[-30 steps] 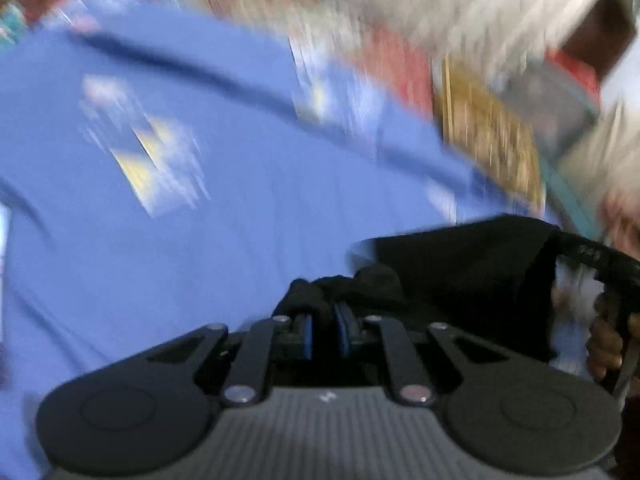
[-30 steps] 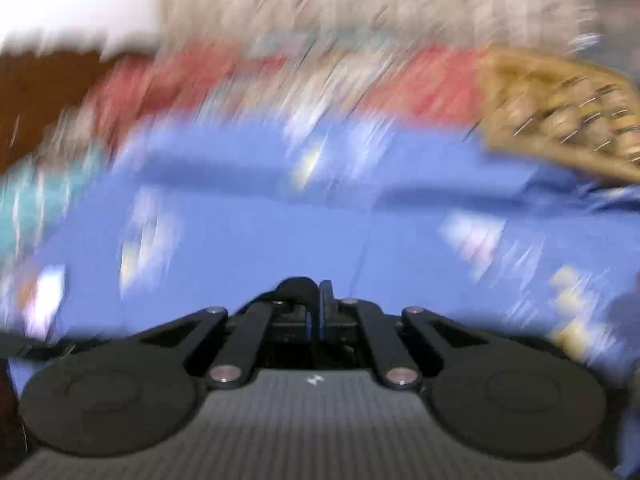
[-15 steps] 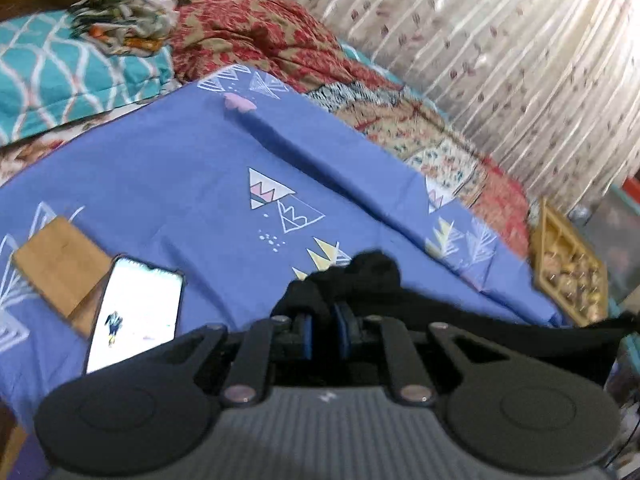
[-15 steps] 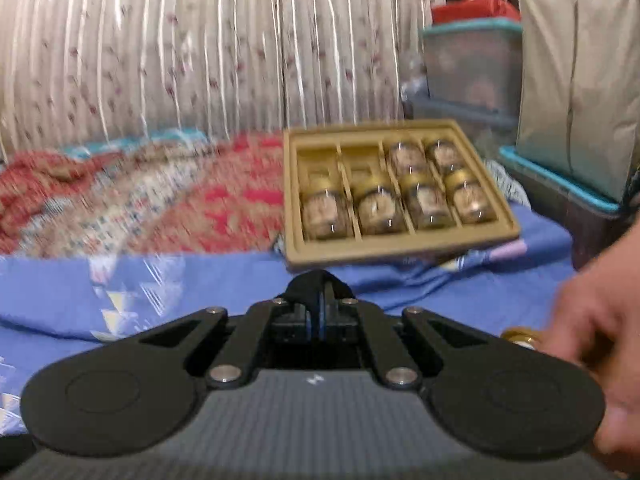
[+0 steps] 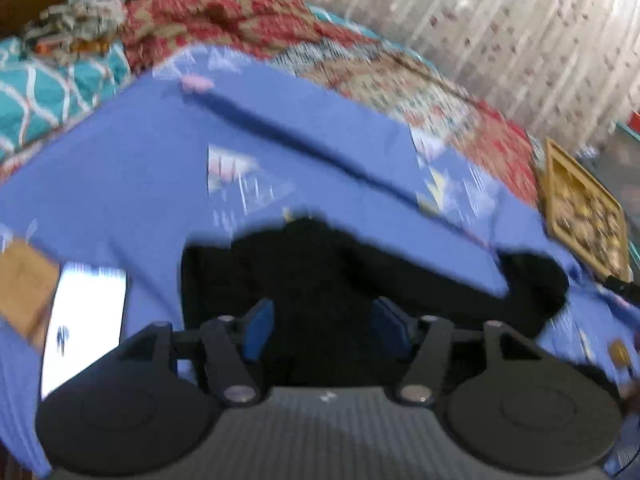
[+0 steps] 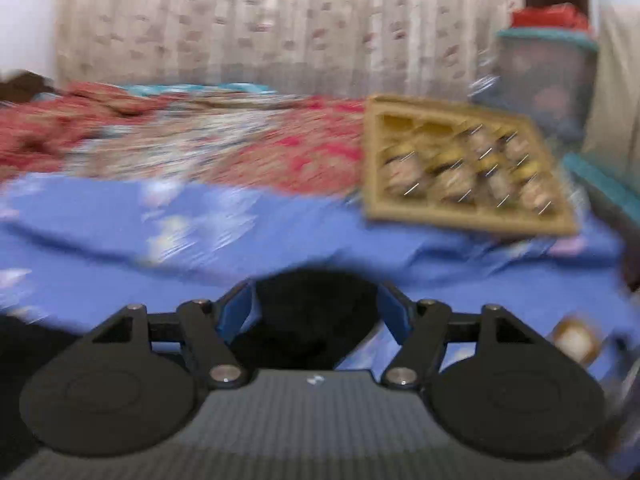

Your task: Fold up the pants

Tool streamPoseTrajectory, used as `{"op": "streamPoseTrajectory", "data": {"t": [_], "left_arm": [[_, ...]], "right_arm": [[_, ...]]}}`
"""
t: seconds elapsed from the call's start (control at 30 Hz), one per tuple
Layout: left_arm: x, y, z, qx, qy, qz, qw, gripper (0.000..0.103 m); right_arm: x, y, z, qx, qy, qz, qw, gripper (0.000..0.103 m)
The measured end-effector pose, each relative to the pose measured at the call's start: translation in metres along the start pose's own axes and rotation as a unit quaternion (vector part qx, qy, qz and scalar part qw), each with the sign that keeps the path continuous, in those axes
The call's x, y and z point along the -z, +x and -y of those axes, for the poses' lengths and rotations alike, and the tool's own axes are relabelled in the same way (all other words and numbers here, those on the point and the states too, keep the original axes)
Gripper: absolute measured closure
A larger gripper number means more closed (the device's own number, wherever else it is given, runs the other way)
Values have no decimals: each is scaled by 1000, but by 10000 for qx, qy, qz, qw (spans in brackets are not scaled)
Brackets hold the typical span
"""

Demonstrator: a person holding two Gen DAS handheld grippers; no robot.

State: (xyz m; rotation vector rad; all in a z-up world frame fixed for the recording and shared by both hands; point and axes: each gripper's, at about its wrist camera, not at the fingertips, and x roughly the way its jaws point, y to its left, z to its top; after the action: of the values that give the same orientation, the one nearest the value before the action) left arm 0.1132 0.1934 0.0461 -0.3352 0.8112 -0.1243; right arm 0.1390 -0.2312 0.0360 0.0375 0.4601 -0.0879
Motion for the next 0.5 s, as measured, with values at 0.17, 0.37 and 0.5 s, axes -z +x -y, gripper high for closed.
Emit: {"op": "streamPoseTrajectory", "data": {"t": [0.17,0.37,0.5], "left_arm": [[52,-32,-14,415,-292,-616,9968,33],[95,-56,-5,921,-623,-1095,9877,16],[112,-41,8,1169,-884,-1403,9792,9]], "right_arm": [[85,-70,-5,-915,-258,-168,9953,31],[133,-102,-1,-1063,-193,-514,9928,31],[142,-104,7,-1053,20,-700,9920,31]]}}
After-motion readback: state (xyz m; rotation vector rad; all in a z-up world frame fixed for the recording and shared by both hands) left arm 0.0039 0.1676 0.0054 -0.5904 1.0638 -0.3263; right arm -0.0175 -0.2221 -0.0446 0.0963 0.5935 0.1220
